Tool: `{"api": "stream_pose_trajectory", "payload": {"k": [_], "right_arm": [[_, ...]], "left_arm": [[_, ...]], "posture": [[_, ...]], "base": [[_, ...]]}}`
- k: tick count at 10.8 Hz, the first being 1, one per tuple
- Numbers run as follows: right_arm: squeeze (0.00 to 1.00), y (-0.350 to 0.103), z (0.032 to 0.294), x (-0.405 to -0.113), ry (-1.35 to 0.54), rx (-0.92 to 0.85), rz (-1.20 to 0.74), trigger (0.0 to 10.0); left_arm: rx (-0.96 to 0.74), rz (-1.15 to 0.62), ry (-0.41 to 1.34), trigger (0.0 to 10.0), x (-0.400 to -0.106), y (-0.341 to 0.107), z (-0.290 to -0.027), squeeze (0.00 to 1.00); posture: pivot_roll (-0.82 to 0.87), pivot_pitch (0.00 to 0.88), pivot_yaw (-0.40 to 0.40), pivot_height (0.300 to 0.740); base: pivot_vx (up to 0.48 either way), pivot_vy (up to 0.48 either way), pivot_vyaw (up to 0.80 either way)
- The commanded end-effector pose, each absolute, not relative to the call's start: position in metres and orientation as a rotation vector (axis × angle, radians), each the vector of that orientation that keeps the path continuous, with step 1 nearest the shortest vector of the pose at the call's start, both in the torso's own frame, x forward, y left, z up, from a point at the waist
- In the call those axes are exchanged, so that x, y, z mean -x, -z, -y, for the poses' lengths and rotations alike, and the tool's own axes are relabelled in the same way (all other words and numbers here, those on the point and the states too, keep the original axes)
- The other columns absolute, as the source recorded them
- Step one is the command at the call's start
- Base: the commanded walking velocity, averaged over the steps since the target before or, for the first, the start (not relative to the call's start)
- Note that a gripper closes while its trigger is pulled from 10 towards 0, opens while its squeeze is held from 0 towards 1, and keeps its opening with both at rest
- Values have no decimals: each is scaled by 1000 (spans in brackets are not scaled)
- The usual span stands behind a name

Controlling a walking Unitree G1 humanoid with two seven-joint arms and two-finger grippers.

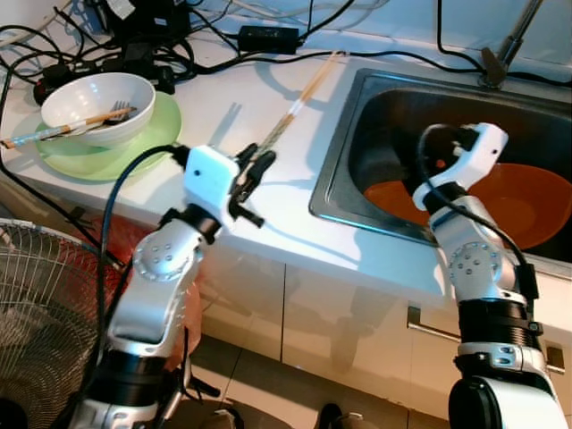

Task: Kitchen organization

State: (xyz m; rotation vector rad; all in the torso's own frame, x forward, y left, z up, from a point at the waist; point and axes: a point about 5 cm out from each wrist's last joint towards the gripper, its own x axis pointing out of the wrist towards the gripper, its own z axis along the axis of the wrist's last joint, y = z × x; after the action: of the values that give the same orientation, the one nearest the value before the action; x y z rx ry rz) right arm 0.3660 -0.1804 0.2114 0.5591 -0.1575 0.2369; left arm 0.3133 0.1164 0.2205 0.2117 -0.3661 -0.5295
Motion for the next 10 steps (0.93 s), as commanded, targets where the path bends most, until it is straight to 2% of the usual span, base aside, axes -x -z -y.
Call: {"api": "stream_pose_trajectory", "payload": {"k": [1, 4, 5, 6, 10], "right_arm": [[0, -224, 180, -366, -251, -581, 188, 10000], [0, -238, 179, -366, -283, -744, 209, 10000], [0, -247, 175, -366, -311, -884, 219, 10000], [0, -251, 175, -366, -325, -948, 222, 10000], [0, -250, 173, -363, -344, -986, 189, 10000]], "left_arm": [[-211, 370, 560, 10000, -313, -220, -112, 0], [-198, 378, 589, 10000, -314, -219, -105, 0], [-185, 380, 619, 10000, -314, -219, -96, 0], [-180, 379, 631, 10000, -314, -217, -93, 0], [-158, 378, 682, 10000, -314, -215, -80, 0]], "posture": [[91, 146, 26, 740], [85, 136, 30, 740], [83, 131, 31, 740], [79, 129, 31, 740], [74, 132, 33, 740]], "base": [[0, 0, 0], [0, 0, 0], [0, 0, 0], [0, 0, 0], [0, 0, 0]]}}
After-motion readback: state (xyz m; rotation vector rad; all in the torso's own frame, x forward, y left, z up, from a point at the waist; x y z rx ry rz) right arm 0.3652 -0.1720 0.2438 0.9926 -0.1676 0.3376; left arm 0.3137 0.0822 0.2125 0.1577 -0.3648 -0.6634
